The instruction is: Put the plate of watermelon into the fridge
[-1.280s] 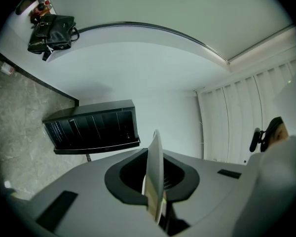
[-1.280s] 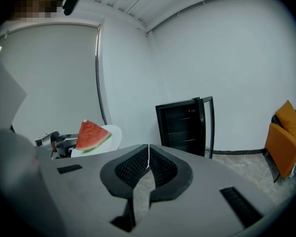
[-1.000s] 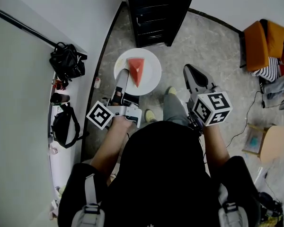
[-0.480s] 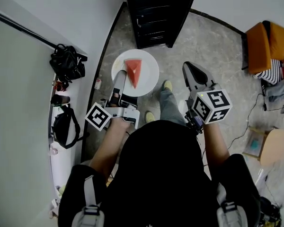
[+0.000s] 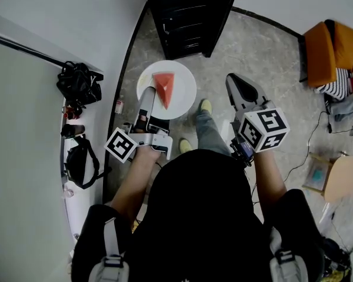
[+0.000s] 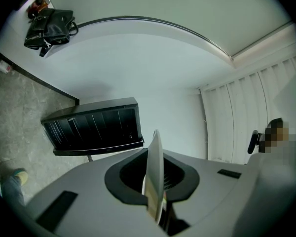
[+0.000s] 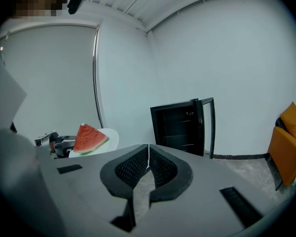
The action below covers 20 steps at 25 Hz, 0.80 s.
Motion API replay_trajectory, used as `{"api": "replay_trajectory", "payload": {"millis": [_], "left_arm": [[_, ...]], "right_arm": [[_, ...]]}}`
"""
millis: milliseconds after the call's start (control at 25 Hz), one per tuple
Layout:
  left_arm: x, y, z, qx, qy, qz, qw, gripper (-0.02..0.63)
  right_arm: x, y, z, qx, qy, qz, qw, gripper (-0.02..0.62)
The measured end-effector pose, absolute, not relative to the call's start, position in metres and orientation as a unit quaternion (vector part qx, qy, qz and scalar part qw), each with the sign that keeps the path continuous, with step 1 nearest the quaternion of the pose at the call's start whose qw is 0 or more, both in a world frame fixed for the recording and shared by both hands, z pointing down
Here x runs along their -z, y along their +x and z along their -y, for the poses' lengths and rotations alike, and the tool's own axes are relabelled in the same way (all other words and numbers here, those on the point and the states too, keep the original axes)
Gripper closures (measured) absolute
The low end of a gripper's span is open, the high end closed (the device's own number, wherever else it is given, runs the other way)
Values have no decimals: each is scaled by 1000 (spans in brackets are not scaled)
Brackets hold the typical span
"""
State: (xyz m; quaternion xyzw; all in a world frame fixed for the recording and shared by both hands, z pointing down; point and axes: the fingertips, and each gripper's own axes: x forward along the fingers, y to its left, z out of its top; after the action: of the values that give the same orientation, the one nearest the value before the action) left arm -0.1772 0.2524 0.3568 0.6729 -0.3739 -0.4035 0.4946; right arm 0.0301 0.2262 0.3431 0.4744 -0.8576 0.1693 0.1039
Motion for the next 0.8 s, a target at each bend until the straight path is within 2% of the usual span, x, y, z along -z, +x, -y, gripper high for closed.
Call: {"api": "replay_trajectory", "payload": {"millis": [400, 800], "left_arm": [[-364, -174, -252, 401, 682, 358, 496, 574], [-372, -144, -143, 392, 664, 380, 510, 573]], "right_arm": [[-347, 30, -227, -161, 482, 856, 98, 575], [-362, 60, -114, -193, 468, 855, 109, 575]]}}
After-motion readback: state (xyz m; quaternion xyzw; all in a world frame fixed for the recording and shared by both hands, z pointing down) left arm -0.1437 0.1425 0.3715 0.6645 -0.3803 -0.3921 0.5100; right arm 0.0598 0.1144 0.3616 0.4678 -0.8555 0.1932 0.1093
